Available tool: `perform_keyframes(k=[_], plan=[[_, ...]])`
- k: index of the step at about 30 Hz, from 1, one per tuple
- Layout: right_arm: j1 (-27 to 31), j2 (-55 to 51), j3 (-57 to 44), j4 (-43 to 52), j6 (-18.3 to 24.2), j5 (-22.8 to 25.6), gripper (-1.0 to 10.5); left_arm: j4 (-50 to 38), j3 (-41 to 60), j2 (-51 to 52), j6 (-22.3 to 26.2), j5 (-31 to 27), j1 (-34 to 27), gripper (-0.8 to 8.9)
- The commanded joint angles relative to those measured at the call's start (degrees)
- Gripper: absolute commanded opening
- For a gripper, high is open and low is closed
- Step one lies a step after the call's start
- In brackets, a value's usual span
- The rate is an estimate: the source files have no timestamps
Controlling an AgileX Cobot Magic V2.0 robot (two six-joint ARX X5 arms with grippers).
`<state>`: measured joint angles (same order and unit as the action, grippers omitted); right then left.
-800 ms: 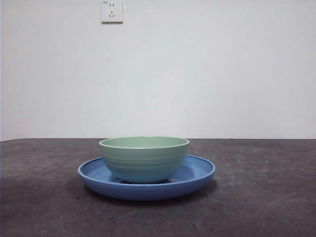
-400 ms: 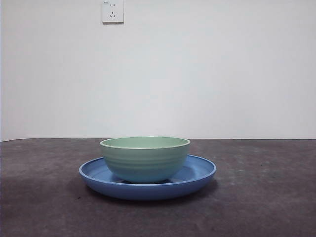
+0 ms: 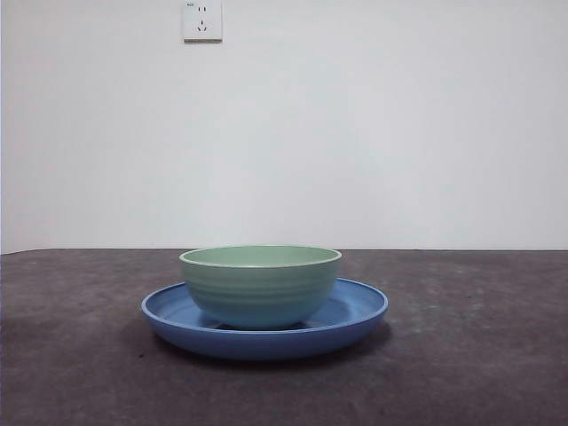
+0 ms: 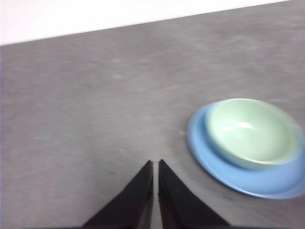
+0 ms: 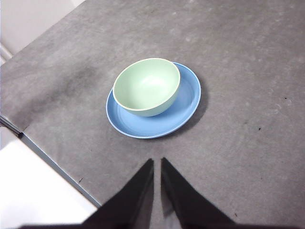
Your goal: Place the green bowl on the blue plate
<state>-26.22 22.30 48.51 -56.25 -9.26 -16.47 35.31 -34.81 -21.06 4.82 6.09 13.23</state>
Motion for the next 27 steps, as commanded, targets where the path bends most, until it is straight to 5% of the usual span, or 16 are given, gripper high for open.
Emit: perform_keyframes(k=[1, 9, 16, 27], plan=[[-0.28, 0.02, 0.35, 0.66, -0.48, 0.00, 0.2, -8.90, 6.34, 0.02, 2.45, -0.09, -3.74, 0.19], [-0.28, 0.02, 0.35, 0.66, -0.48, 0.00, 0.2, -25.03, 22.29, 6.93, -1.64, -0.11, -9.99, 0.19], [-0.28, 0.02, 0.35, 0.66, -0.48, 0.00, 0.2, -26.18, 28.55, 13.60, -6.38, -0.15, -14.38, 0.19], [-0.28, 0.02, 0.35, 0.66, -0.50, 0.00, 0.2, -27.17, 32.44, 17.84, -6.45, -0.15, -14.88, 0.19]])
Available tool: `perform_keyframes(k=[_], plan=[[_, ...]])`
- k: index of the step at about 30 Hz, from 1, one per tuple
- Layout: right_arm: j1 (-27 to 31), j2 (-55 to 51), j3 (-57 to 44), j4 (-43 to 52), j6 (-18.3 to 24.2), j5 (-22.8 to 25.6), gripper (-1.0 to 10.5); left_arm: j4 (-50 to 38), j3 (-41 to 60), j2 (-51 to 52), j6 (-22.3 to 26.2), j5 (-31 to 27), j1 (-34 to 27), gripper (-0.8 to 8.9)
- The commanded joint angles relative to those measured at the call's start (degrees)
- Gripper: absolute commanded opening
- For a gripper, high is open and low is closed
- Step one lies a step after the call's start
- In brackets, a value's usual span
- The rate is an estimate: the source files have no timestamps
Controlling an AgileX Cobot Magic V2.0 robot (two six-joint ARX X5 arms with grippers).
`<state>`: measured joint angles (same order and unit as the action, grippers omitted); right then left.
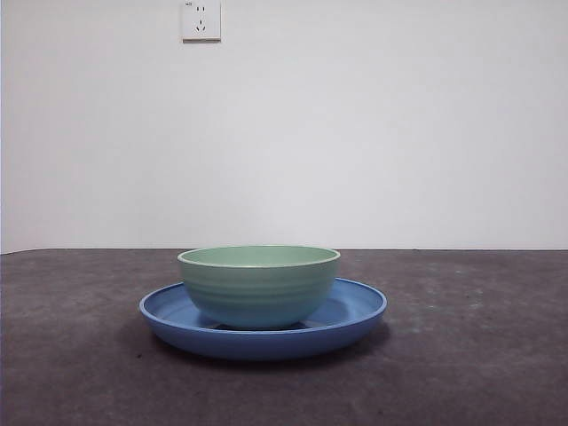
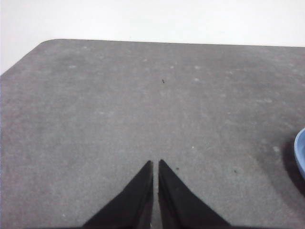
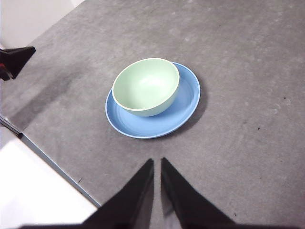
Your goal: Place the green bowl on the blue plate
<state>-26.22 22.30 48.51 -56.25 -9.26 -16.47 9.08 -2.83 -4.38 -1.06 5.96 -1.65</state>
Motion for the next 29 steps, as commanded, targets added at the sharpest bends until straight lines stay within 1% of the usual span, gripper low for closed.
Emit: perform_keyframes(k=[1, 7, 11, 16, 22, 29], plan=[[-0.28, 0.02, 0.35, 0.66, -0.48, 0.00, 0.2, -0.96, 0.61, 1.77, -0.55, -0.02, 0.02, 0.19], [-0.28, 0.02, 0.35, 0.66, -0.48, 0.00, 0.2, -1.11, 1.11, 4.20, -0.48, -0.04, 0.44, 0.19], [-0.28, 0.02, 0.35, 0.66, -0.48, 0.00, 0.2, -0.98, 1.99, 4.20, -0.50, -0.20, 1.88, 0.19], [-0.28, 0.02, 0.35, 0.66, -0.48, 0.00, 0.2, 1.53, 2.16, 4.20, -0.48, -0.35, 3.04, 0.19], [-0.28, 0.02, 0.35, 0.66, -0.48, 0.02, 0.2, 1.79, 2.16, 4.20, -0.50, -4.42, 3.61, 0.19], [-0.28, 0.02, 0.35, 0.66, -0.48, 0.00, 0.2, 1.81, 2.16, 4.22, -0.46, -4.68, 4.00, 0.19]])
